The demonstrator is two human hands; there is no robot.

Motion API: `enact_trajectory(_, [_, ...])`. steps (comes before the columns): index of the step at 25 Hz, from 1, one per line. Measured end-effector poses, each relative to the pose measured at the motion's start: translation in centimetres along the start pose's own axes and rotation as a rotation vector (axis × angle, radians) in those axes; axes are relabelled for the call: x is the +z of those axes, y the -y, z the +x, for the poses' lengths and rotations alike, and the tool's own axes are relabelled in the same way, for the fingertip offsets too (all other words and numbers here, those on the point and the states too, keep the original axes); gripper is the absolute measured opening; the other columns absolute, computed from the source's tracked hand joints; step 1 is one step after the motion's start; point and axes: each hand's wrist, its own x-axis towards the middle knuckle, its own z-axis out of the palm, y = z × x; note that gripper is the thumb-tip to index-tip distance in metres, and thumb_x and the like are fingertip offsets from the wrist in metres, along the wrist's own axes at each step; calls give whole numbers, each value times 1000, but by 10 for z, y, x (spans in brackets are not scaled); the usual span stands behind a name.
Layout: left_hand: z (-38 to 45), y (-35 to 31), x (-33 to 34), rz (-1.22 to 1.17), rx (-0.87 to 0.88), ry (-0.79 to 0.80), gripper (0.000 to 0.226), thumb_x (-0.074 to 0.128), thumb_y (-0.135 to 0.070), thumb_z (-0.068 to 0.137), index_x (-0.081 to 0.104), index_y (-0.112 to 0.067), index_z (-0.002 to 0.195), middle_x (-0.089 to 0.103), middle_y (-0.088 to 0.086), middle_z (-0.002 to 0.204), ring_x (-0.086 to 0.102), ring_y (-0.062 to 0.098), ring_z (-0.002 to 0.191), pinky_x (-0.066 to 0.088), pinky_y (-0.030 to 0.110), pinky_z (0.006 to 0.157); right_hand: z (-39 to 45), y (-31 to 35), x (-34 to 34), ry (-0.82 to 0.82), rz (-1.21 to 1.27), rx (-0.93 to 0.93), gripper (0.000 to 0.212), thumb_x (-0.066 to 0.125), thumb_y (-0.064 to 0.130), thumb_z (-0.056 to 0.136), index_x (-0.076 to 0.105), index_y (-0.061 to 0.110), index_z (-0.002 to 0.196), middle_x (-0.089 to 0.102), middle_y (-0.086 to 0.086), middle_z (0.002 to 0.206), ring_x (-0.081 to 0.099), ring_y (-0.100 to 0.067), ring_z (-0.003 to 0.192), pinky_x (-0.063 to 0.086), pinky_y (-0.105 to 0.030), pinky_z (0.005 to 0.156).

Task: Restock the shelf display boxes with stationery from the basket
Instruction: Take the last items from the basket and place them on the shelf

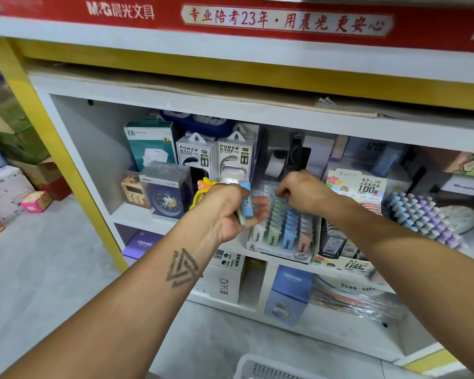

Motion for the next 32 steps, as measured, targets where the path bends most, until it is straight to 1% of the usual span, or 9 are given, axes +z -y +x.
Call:
enact_trajectory(3, [-1,0,1,-65,-10,58,27,39,-1,103,50,8,126,65,26,95,67,36,80,57,42,65,-2,8,-11,-82,178,16,25,62,11,96,74,17,116,72,5,113,67,-14,102,51,-27,96])
enact_trajectory(7, [-3,3,6,-13,4,84,29,42,4,100,53,9,127,65,26,96,68,32,78,60,39,67,-19,24,-36,-7,967,64,20,68,30,94,75,12,100,73,1,75,62,-10,61,51,-23,58])
enact_trajectory(10, [-2,6,11,86,82,66,28,46,7,98,56,5,124,66,21,89,67,26,73,61,35,67,-29,33,-43,36,761,62,33,70,44,91,73,13,77,61,-3,57,50,-12,45,42,-23,46])
enact_trajectory(13, [-3,8,17,123,130,52,19,51,9,95,59,2,110,67,19,82,69,25,66,62,38,64,-33,28,-51,61,709,97,27,70,29,93,70,11,74,62,-5,56,51,-13,42,41,-22,41])
enact_trajectory(15, [-4,9,18,146,114,29,13,53,4,95,62,-1,103,68,16,80,68,26,62,62,40,59,-34,16,-59,-6,705,95,8,71,14,92,73,9,87,71,-8,69,64,-17,54,53,-23,49])
enact_trajectory(17, [-2,8,14,206,96,-37,11,53,-4,97,63,-7,100,64,11,77,62,23,58,57,32,51,-33,0,-64,-134,482,62,10,71,10,91,71,13,101,73,-6,85,71,-20,70,60,-30,67])
enact_trajectory(20, [-2,5,12,215,32,-57,11,51,-13,95,58,-12,87,56,6,66,40,14,45,31,17,40,-29,-14,-57,-217,100,-1,11,70,14,92,68,16,102,70,-7,98,68,-26,85,58,-38,81])
enact_trajectory(26, [-5,-2,13,25,-30,23,44,32,-34,88,62,-1,81,52,10,63,36,17,52,27,25,52,-22,-15,-23,-77,-131,-49,11,58,8,91,60,19,95,64,-8,95,62,-29,84,55,-41,77])
enact_trajectory(32, [-1,2,14,-90,26,-20,17,46,-11,95,58,-4,85,52,9,71,46,19,60,43,31,64,-14,-14,-8,-46,-123,-20,14,64,17,93,63,28,101,62,1,101,60,-23,90,45,-30,73])
